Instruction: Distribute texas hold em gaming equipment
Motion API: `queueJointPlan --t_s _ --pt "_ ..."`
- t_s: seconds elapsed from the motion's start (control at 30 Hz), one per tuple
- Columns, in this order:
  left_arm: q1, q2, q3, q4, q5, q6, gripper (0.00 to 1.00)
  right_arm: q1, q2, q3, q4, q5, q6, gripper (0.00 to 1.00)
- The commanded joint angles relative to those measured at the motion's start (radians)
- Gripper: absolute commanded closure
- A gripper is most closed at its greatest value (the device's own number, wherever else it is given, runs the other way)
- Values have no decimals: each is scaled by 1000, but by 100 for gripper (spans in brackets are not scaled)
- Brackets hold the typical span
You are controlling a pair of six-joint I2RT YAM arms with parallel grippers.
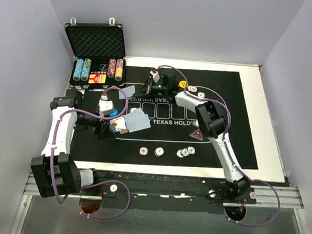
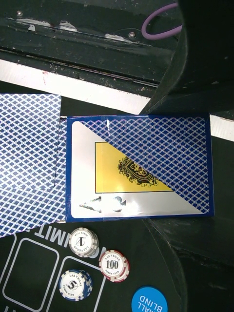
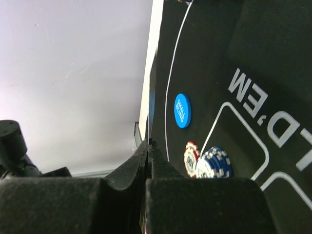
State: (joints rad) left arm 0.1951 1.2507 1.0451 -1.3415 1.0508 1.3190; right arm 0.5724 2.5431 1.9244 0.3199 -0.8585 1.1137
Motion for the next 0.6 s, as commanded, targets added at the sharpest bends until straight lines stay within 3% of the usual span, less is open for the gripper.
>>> queueJointPlan --t_s 0.0,0.1,0.23,0.3,0.57 --pt "3 -19 12 -278 32 8 89 20 94 74 -31 35 28 88" --pt "3 -22 12 -277 31 5 88 26 115 91 -64 58 9 84" --pt "4 -27 6 -278 34 6 89 27 106 102 -134 88 -40 53" --pt "3 -27 4 -278 34 8 88 26 80 99 -172 104 -74 44" --pt "4 -28 -13 -278 21 11 89 -23 -136 -62 -226 133 -182 27"
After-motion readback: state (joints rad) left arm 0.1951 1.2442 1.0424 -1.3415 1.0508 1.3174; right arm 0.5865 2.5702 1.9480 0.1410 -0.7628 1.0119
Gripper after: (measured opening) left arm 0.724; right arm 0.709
